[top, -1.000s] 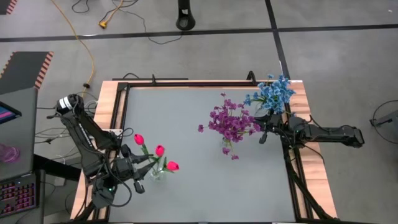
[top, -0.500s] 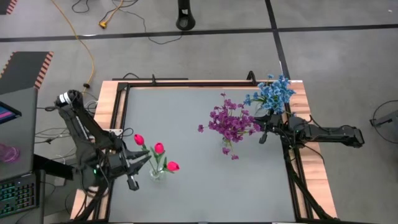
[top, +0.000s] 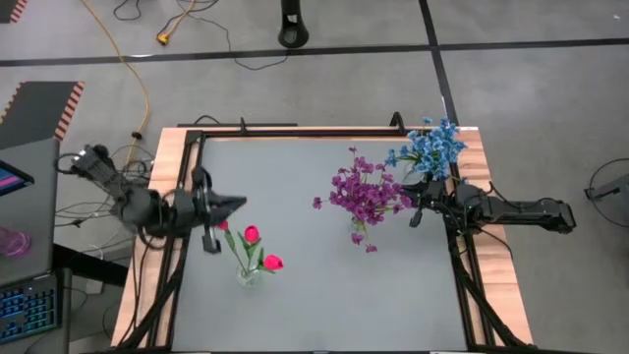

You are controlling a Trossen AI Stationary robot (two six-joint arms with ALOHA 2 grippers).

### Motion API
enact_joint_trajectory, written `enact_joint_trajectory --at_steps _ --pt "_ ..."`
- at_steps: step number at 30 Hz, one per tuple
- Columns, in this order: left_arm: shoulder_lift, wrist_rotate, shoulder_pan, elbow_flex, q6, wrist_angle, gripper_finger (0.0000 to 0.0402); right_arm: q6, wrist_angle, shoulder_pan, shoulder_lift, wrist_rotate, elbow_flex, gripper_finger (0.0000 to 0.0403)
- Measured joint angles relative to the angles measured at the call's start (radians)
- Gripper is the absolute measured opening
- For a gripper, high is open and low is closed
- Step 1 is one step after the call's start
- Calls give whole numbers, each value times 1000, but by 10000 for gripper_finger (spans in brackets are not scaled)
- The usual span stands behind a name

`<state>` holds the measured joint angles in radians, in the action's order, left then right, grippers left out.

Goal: Sort flowers into vase by color
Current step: Return to Home Position

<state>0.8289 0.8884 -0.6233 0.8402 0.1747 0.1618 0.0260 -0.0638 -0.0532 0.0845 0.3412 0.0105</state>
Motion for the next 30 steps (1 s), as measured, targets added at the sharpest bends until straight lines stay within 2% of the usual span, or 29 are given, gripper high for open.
enact_joint_trajectory --at_steps 7,12,18,23,30 --pt "-148 -204 215 0 -98 -287 0 0 0 0 0 0 0 33" --pt "-222 -325 329 0 -137 -449 0 0 0 0 0 0 0 33" --pt "-335 -342 387 -95 -138 -421 0 0 0 0 0 0 0 33" --pt "-505 -366 390 -257 -126 -305 0 0 0 0 0 0 0 33" --pt "-721 -363 390 -458 -203 -280 0 0 0 0 0 0 0 33"
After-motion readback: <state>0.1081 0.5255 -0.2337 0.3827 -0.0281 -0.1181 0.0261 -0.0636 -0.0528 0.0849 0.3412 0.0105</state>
